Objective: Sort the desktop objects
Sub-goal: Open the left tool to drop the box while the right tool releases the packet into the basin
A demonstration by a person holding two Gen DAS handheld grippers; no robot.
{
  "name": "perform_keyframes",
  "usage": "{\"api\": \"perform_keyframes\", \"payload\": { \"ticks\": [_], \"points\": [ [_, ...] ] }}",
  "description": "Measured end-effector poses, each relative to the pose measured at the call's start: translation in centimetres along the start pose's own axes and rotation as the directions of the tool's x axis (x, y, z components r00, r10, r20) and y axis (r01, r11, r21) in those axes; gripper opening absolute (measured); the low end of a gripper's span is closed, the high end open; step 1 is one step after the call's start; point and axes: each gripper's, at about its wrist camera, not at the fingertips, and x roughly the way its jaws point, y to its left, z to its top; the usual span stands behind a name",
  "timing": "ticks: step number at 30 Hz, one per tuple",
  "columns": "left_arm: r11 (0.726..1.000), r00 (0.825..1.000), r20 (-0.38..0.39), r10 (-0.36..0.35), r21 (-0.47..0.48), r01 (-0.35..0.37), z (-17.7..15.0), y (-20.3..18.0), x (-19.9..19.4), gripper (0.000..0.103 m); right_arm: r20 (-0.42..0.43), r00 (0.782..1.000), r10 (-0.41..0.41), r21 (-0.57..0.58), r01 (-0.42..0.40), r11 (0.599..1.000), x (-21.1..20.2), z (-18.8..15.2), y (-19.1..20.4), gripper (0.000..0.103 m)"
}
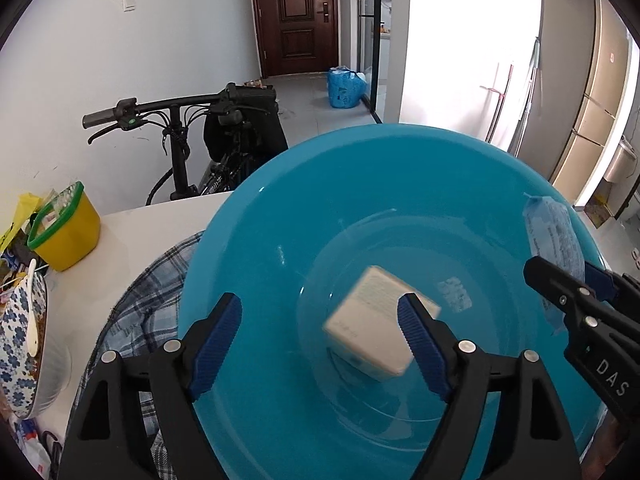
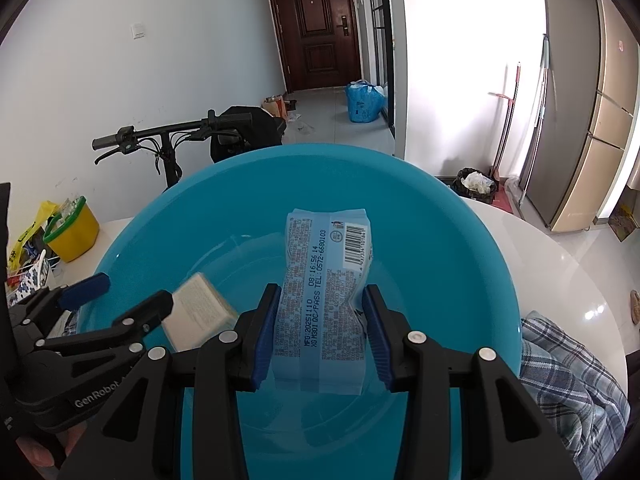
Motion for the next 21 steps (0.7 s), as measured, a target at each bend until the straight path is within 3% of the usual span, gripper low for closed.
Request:
{"api": "perform_keyframes", "payload": {
  "ticks": [21],
  "points": [
    [1.0,1.0,0.012,0.012,-0.02,-0.012,0.4,1.1,-0.5,0.083,-0.007,1.0,-0.015,0.008,0.016,1.0,0.2,-0.1,-0.6,0.046]
  ]
}}
